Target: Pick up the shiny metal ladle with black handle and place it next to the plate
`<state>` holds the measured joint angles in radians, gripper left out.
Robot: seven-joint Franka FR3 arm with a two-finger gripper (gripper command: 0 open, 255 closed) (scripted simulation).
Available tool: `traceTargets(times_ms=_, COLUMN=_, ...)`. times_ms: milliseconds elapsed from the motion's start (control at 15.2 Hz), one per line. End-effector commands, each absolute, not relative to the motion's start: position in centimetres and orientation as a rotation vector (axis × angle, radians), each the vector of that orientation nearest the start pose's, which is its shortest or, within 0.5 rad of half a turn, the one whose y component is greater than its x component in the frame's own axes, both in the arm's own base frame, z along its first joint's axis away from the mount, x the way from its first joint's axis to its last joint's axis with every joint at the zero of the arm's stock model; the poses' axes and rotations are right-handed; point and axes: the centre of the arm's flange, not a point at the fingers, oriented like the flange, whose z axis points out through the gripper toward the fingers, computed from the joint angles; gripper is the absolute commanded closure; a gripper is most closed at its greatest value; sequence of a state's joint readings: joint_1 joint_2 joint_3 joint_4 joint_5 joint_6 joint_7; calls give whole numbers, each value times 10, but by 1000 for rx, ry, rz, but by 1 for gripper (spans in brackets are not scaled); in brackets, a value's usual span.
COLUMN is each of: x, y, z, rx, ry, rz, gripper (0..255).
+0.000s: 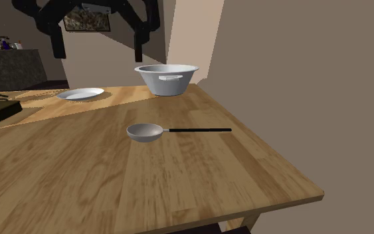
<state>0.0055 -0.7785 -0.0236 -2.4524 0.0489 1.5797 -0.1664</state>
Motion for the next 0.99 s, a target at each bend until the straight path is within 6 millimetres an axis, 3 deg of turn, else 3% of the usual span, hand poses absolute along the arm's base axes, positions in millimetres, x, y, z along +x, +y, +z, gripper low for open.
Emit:
traceTargets(times_ms=0, x=305, y=-2, z=544, rx=-3056, ry=-234, rz=135, gripper=0)
traceTargets(times_ms=462, x=322, y=-54, z=484, rx=-2999, ry=-928, rz=105, gripper=0)
traceTargets(times_ms=924, x=362, y=-96, z=427, rx=-2784, ry=-1607, rz=69, gripper=0)
